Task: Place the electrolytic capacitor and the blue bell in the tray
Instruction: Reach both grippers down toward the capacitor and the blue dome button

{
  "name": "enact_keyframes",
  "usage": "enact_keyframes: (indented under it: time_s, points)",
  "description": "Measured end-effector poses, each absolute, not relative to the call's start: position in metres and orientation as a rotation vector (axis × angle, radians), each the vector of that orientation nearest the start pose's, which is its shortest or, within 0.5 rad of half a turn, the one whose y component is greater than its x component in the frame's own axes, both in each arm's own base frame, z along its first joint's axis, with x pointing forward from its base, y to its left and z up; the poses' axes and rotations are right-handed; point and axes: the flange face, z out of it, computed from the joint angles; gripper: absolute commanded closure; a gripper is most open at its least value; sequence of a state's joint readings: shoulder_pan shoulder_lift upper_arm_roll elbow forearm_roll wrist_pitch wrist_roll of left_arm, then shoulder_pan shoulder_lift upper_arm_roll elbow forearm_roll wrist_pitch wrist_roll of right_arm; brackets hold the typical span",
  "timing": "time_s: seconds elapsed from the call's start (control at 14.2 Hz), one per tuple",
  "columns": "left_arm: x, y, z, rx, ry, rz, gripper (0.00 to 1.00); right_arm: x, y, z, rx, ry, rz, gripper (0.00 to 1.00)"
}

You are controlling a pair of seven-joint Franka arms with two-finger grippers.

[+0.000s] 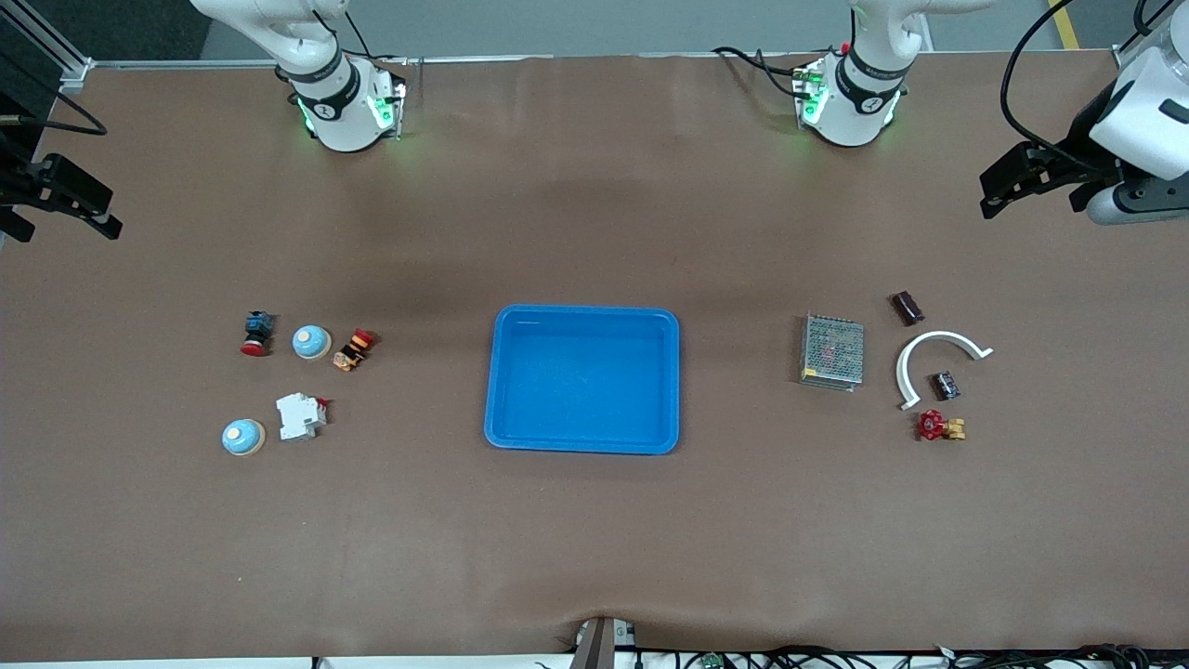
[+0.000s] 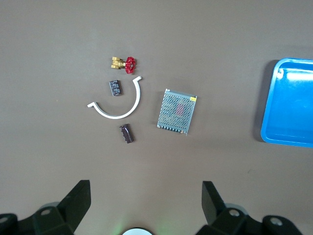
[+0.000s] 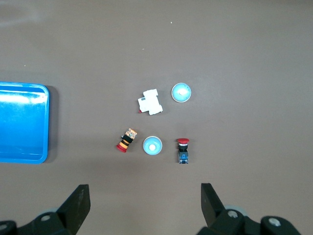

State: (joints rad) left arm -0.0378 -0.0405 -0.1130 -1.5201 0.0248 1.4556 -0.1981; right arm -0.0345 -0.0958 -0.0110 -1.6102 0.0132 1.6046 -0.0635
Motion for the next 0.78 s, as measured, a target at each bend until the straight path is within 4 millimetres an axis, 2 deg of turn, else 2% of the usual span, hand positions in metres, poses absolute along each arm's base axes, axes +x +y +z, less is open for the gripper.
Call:
enact_keyframes:
  time_s: [0.49,0.63,0.78]
  points:
    - [0.527,-0.074,0.654,-3.105,-0.086,0.054,0.00,0.527,-0.022,0.661,-3.129,-0.032,-0.142,0.00]
    - [0.534,-0.069,0.638,-3.099,-0.093,0.103,0.00,0.527,-0.021,0.661,-3.129,-0.034,-0.142,0.00]
    - [0.543,-0.052,0.614,-3.086,-0.140,0.158,0.00,0.528,-0.020,0.661,-3.129,-0.037,-0.142,0.00]
